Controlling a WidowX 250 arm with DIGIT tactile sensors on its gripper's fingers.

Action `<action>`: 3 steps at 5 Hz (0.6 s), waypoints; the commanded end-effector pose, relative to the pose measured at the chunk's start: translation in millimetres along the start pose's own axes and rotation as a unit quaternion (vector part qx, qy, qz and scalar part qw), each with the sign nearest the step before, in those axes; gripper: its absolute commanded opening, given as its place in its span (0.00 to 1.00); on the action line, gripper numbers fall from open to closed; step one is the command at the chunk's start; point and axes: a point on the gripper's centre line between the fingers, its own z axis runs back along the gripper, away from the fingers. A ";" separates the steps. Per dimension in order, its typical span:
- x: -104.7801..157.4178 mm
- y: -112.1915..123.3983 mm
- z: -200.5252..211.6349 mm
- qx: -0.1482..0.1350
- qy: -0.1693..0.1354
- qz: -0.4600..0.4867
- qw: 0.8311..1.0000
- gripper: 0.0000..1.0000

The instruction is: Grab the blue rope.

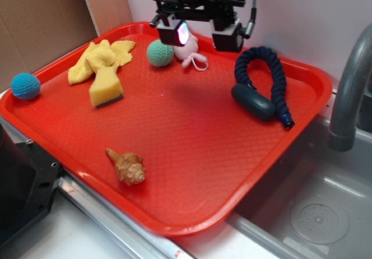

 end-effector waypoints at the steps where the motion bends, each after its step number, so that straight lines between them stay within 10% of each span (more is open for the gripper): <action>1: 23.8 -16.1 -5.8 -0.016 -0.022 0.000 1.000 1.00; 3: 28.6 -35.8 -31.0 -0.073 -0.015 -0.010 0.997 1.00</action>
